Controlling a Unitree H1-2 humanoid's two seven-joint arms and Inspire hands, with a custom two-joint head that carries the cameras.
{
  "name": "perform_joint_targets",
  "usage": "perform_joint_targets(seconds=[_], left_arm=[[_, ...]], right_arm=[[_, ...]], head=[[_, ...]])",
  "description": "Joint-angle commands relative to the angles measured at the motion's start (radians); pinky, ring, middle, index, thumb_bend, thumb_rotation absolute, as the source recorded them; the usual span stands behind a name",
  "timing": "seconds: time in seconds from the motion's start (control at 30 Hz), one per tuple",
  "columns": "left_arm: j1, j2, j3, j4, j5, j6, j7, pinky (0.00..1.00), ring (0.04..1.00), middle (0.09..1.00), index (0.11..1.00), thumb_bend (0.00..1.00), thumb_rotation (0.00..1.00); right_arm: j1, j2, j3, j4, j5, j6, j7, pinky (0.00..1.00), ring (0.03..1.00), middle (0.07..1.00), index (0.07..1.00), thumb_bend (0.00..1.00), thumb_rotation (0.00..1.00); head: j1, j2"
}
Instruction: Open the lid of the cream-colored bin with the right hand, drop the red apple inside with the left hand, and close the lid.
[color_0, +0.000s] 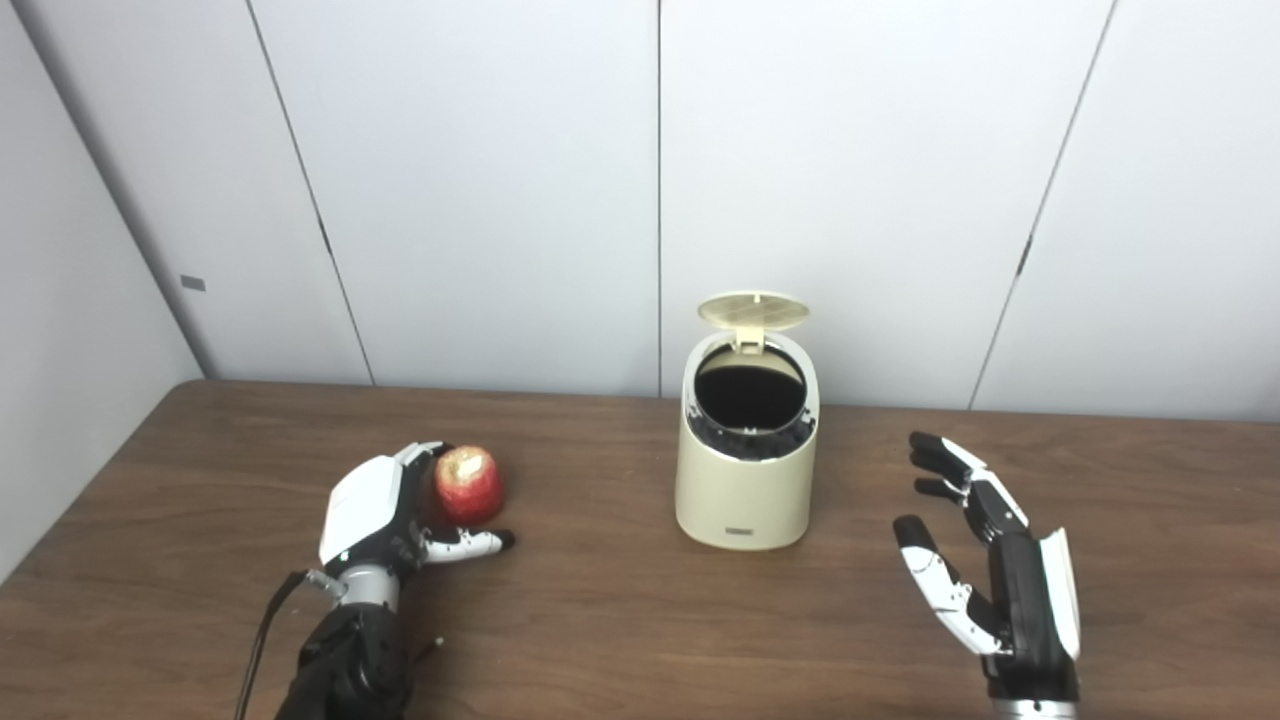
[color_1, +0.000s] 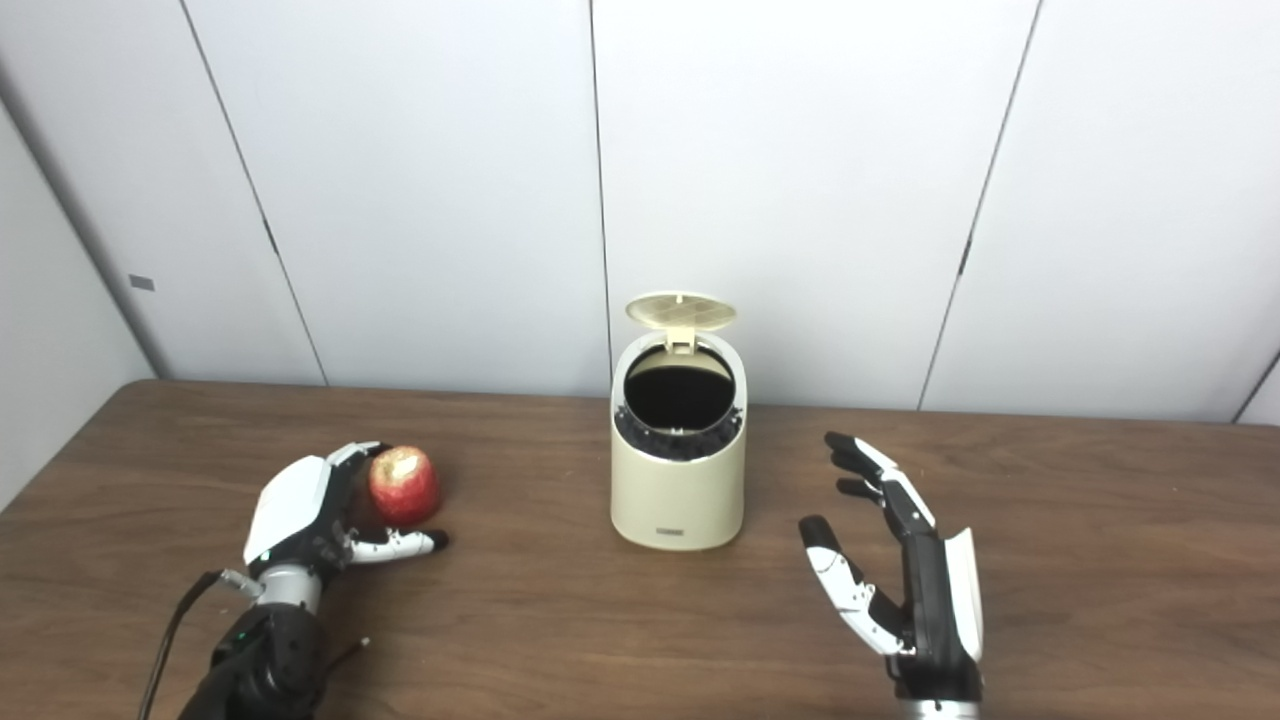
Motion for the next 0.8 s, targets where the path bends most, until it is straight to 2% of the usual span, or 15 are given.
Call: perform_joint_targets(seconds=[0.0, 0.13, 0.3, 0.43, 0.53, 0.6, 0.67, 0.7, 0.73, 0.77], left_arm=[[-0.051, 0.003, 0.007, -0.003, -0.008, -0.006, 0.023, 0.75, 0.89, 0.92, 0.83, 1.0, 0.27], [-0.056, 0.009, 0.0, -0.001, -0.013, 0.008, 0.009, 0.76, 0.881, 0.901, 0.824, 1.0, 0.24], [-0.059, 0.011, -0.004, 0.019, -0.015, 0.01, 0.015, 0.68, 0.83, 0.868, 0.803, 1.0, 0.19], [-0.057, 0.001, 0.01, 0.052, -0.037, -0.054, 0.078, 0.66, 0.78, 0.798, 0.761, 0.99, 0.17], [-0.058, -0.012, 0.027, 0.065, -0.059, -0.087, 0.122, 0.58, 0.692, 0.738, 0.732, 0.96, 0.15], [-0.058, -0.025, 0.041, 0.079, -0.068, -0.128, 0.183, 0.45, 0.545, 0.664, 0.677, 0.93, 0.06], [-0.063, -0.035, 0.049, 0.105, -0.06, -0.157, 0.25, 0.37, 0.464, 0.586, 0.6, 0.88, 0.01], [-0.066, -0.04, 0.054, 0.119, -0.057, -0.169, 0.281, 0.34, 0.435, 0.533, 0.556, 0.7, 0.01], [-0.07, -0.047, 0.063, 0.13, -0.06, -0.172, 0.304, 0.29, 0.38, 0.481, 0.526, 0.58, 0.0], [-0.072, -0.053, 0.069, 0.138, -0.066, -0.177, 0.32, 0.27, 0.358, 0.46, 0.519, 0.55, 0.0]], right_arm=[[0.006, -0.014, -0.014, -0.02, -0.012, -0.016, 0.002, 0.68, 0.776, 0.795, 0.759, 0.25, 0.65], [0.01, -0.011, -0.015, -0.033, -0.011, -0.006, 0.01, 0.69, 0.78, 0.797, 0.758, 0.25, 0.63], [0.012, -0.01, -0.018, -0.037, -0.014, -0.002, 0.017, 0.69, 0.78, 0.795, 0.764, 0.24, 0.61], [0.013, -0.008, -0.019, -0.039, -0.004, -0.007, 0.026, 0.69, 0.781, 0.797, 0.761, 0.24, 0.63], [0.014, -0.006, -0.02, -0.043, -0.008, -0.005, 0.027, 0.69, 0.78, 0.798, 0.761, 0.25, 0.64], [0.014, -0.004, -0.019, -0.044, -0.006, -0.006, 0.028, 0.69, 0.78, 0.798, 0.76, 0.24, 0.64], [0.015, -0.002, -0.019, -0.048, -0.004, 0.0, 0.03, 0.69, 0.78, 0.798, 0.763, 0.24, 0.63], [0.015, -0.002, -0.018, -0.051, -0.006, 0.005, 0.032, 0.69, 0.78, 0.799, 0.764, 0.24, 0.63], [0.016, -0.002, -0.018, -0.054, -0.009, 0.009, 0.033, 0.69, 0.78, 0.8, 0.766, 0.24, 0.63], [0.017, -0.001, -0.017, -0.056, -0.012, 0.013, 0.034, 0.69, 0.779, 0.799, 0.767, 0.23, 0.63]], head=[[-0.003, 0.001], [-0.007, 0.005], [-0.008, 0.006], [-0.009, 0.008], [-0.01, 0.009], [-0.013, 0.008], [-0.014, 0.007], [-0.014, 0.007], [-0.014, 0.008], [-0.014, 0.008]])
